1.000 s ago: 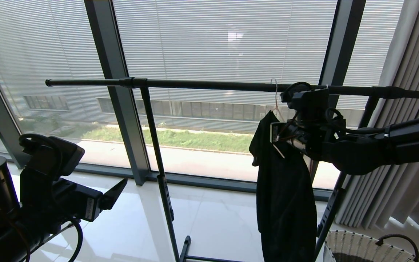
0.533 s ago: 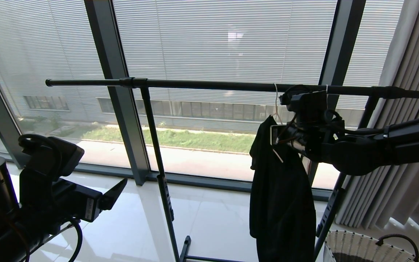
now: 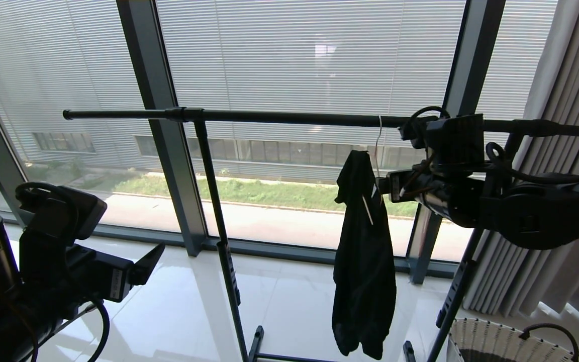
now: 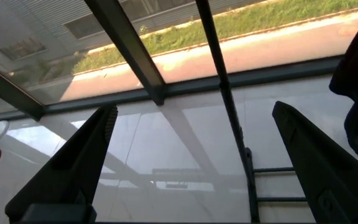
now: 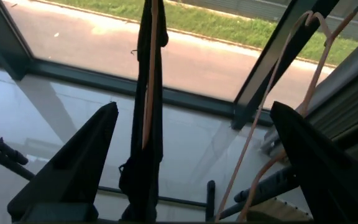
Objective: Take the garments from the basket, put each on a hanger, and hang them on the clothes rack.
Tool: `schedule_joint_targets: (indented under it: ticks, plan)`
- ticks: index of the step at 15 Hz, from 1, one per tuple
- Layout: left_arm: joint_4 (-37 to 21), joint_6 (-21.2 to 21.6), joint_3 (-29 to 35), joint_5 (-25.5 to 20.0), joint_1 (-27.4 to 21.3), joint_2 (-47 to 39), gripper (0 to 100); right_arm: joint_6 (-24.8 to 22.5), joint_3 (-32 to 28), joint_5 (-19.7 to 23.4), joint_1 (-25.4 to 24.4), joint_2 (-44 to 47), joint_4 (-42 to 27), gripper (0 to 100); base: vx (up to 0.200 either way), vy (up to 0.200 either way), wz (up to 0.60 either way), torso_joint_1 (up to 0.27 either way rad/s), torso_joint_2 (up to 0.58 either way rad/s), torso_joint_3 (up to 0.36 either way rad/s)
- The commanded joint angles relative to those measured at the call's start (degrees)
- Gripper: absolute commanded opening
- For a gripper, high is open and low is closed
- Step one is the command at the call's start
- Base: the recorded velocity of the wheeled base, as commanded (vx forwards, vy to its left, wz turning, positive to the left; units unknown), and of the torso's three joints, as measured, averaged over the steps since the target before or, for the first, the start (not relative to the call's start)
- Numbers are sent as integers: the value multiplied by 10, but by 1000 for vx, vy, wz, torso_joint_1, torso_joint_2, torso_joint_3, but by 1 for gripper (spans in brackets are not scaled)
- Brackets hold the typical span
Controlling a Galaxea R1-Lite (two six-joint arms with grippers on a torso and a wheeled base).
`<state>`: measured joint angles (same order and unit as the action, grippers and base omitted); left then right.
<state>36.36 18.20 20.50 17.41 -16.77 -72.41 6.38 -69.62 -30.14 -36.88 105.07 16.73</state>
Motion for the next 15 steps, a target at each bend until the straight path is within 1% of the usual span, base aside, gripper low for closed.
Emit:
schedule_joint_targets:
  ticks: [1, 2, 3, 5, 6, 9, 13, 15]
  plan:
    - [0, -1, 1, 12, 32, 1, 100, -51, 64, 2, 22, -93, 1, 100, 0, 0, 0, 0, 0, 0]
    - [0, -1, 2, 12, 43, 1, 100, -62, 76, 3, 28, -108, 1, 100, 0, 0, 0, 0, 0, 0]
    - [13, -1, 2, 12, 65, 1, 100, -87, 97, 4, 41, -134, 1, 100, 0, 0, 0, 0, 0, 0]
    - [30, 0, 1, 14, 87, 1, 100, -128, 115, -2, 63, -156, 5, 100, 0, 0, 0, 0, 0, 0]
    - [30, 0, 1, 14, 92, 1, 100, -136, 122, -1, 67, -161, 19, 100, -200, 0, 0, -2, -2, -2]
    - [30, 0, 2, 14, 96, 6, 100, -145, 127, -1, 76, -162, 41, 100, -200, 0, 0, 10, 1, 1]
    - [30, 1, 0, 14, 96, 20, 100, -145, 128, -1, 84, -166, 41, 100, -200, 0, 0, -2, 1, 4]
    - [30, 1, -1, 14, 97, 25, 100, -152, 141, -1, 99, -174, 41, 100, -200, 0, 0, 0, 2, 5]
